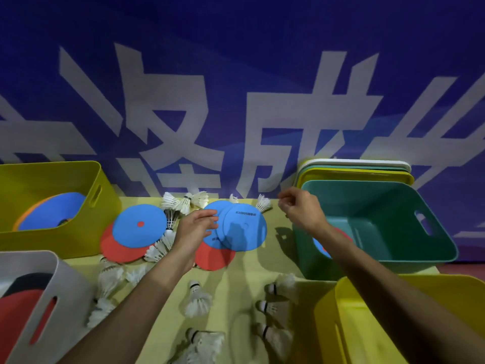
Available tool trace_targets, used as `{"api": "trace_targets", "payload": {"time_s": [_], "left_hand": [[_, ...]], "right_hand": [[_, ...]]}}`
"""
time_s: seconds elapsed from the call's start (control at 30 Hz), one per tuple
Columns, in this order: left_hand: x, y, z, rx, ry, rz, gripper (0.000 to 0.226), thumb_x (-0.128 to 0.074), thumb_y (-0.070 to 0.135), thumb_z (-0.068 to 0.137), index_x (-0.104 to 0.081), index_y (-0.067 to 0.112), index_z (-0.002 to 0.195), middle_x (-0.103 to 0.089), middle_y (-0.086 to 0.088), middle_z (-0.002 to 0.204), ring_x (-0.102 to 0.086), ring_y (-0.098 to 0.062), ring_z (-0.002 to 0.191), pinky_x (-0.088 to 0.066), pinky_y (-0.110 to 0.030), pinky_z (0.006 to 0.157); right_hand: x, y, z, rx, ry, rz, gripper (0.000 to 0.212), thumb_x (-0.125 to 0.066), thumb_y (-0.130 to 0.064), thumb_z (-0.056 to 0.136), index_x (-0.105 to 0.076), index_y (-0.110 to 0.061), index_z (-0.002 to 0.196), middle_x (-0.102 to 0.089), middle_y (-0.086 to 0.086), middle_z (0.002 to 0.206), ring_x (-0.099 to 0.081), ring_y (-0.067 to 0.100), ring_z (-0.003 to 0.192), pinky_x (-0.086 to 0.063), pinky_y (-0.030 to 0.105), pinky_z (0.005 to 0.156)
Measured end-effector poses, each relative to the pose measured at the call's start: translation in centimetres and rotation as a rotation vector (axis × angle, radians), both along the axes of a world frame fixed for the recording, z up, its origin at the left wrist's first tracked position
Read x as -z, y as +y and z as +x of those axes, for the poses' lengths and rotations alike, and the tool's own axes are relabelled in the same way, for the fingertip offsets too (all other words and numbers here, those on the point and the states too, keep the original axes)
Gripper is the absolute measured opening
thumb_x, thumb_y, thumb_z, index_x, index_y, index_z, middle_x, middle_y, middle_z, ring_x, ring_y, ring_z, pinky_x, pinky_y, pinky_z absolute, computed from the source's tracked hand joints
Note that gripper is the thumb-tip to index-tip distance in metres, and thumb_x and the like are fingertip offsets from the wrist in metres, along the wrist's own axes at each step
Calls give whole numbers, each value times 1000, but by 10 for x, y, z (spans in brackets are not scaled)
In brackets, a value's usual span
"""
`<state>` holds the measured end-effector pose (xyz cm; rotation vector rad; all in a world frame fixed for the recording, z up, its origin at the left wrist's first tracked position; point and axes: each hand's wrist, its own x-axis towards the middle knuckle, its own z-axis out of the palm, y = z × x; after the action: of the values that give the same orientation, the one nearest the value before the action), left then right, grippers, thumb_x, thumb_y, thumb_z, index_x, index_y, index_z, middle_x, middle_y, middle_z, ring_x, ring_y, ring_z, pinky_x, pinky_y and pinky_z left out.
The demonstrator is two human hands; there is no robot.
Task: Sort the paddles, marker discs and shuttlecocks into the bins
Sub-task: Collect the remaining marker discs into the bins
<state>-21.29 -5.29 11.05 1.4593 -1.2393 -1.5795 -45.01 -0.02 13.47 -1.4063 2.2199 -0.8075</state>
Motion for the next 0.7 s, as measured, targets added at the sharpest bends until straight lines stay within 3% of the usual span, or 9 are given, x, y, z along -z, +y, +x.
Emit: {"api": "trace_targets", "payload": {"time_s": [0.17, 0.27, 0.33, 0.5, 0.6, 0.7], "left_hand": [[31, -28, 28, -3, 24, 68, 20, -55, 1, 89, -67, 17, 93, -70, -5, 99, -66, -20, 89, -50, -27, 77], [49, -43, 33, 20, 37, 103, 20, -58, -1, 86, -67, 16, 94, -71, -5, 98, -67, -20, 93, -51, -31, 87], [61, -51, 32, 53, 26, 112, 19, -57, 0, 88, -67, 15, 94, -71, -4, 97, -67, -19, 94, -51, -30, 88], [88, -63, 20, 115, 1, 127, 20, -53, 0, 90, -67, 8, 101, -71, -4, 98, -67, -14, 89, -50, -20, 77], [103, -73, 16, 148, -41, 120, 19, -55, 3, 91, -68, 15, 97, -71, -1, 100, -68, -12, 91, -51, -24, 83], [113, -80, 10, 198, -75, 76, 20, -54, 2, 92, -67, 16, 100, -69, 0, 103, -66, -15, 99, -50, -22, 85]], "right_hand": [[34, -17, 38, 13, -23, 202, 28, -52, -15, 90, -64, -11, 115, -69, 7, 110, -65, 24, 96, -45, 21, 77], [54, -26, 50, 19, -80, 309, 32, -54, -16, 88, -59, -10, 120, -69, 9, 111, -63, 25, 106, -48, 29, 89], [65, -34, 54, 17, -107, 384, 36, -57, -17, 88, -55, -8, 124, -66, 10, 114, -61, 26, 107, -47, 32, 89], [92, -57, 50, 31, -75, 501, 44, -62, -20, 88, -50, -9, 129, -61, 10, 120, -58, 24, 103, -41, 25, 76], [109, -68, 44, 44, -59, 537, 35, -62, -19, 88, -54, -7, 120, -64, 9, 112, -57, 19, 86, -45, 20, 62], [129, -75, 35, 127, -77, 554, 30, -61, -18, 89, -55, -9, 116, -62, 7, 108, -59, 19, 88, -46, 20, 58]]}}
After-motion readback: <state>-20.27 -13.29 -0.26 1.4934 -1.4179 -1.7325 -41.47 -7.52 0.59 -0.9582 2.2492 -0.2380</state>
